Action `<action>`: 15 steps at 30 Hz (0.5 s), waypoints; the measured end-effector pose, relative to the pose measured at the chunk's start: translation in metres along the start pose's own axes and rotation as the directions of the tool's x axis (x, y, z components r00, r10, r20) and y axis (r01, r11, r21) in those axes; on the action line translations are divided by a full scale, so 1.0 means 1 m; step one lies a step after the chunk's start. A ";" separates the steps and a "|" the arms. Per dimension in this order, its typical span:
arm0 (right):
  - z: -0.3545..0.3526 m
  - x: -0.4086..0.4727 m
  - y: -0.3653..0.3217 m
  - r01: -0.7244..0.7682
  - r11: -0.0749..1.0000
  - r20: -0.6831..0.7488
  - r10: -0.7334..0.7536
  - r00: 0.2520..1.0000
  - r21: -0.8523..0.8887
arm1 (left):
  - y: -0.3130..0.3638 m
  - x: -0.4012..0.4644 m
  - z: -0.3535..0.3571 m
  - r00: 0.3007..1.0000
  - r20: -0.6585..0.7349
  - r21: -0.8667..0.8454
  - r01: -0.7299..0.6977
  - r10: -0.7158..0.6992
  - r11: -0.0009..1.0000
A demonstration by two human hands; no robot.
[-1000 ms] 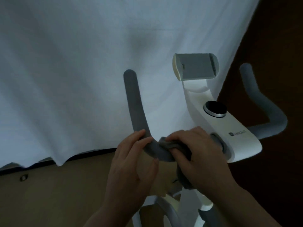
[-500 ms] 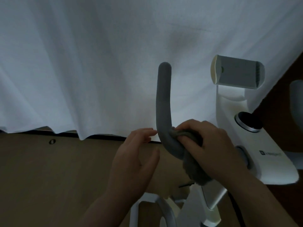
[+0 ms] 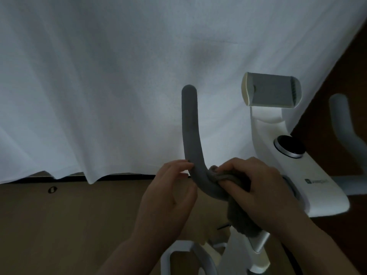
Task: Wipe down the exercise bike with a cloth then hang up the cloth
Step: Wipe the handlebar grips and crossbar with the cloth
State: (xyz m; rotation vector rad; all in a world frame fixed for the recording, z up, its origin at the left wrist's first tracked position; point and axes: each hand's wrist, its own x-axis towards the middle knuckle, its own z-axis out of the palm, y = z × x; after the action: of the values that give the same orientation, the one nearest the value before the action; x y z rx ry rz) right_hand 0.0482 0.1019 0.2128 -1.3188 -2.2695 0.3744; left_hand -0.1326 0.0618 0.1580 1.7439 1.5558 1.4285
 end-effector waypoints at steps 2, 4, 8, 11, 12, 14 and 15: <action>0.008 0.010 -0.005 -0.007 0.999 -0.057 0.004 0.998 -0.044 | -0.002 0.001 -0.001 1.000 0.011 0.003 0.004 -0.004 1.000; 0.023 0.028 -0.008 -0.049 0.997 -0.112 0.042 0.993 -0.058 | -0.005 0.000 -0.002 1.000 0.012 0.002 0.020 -0.020 1.000; 0.020 0.036 -0.008 -0.123 0.992 -0.063 0.122 0.990 -0.010 | -0.010 -0.004 -0.003 0.998 0.007 0.032 0.059 -0.059 0.998; 0.007 0.019 -0.007 -0.106 0.994 0.030 0.106 0.994 0.019 | -0.012 -0.006 -0.006 0.996 -0.021 0.044 0.086 -0.086 0.995; 0.009 0.020 -0.007 -0.092 0.996 0.010 0.092 0.996 0.000 | -0.013 -0.006 -0.006 0.995 -0.031 0.046 0.094 -0.093 0.994; 0.020 0.030 -0.007 -0.086 0.996 -0.077 0.086 0.993 -0.004 | -0.014 -0.007 -0.005 0.994 -0.047 0.063 0.101 -0.098 0.993; 0.026 0.034 -0.008 -0.091 0.996 -0.119 0.091 0.989 0.003 | -0.012 -0.007 -0.005 0.993 -0.057 0.070 0.104 -0.100 0.992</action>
State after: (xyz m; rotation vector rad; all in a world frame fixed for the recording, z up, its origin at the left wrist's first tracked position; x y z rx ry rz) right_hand 0.0142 0.1278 0.2041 -1.4109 -2.1175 0.3153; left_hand -0.1418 0.0573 0.1466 1.6533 1.7191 1.3951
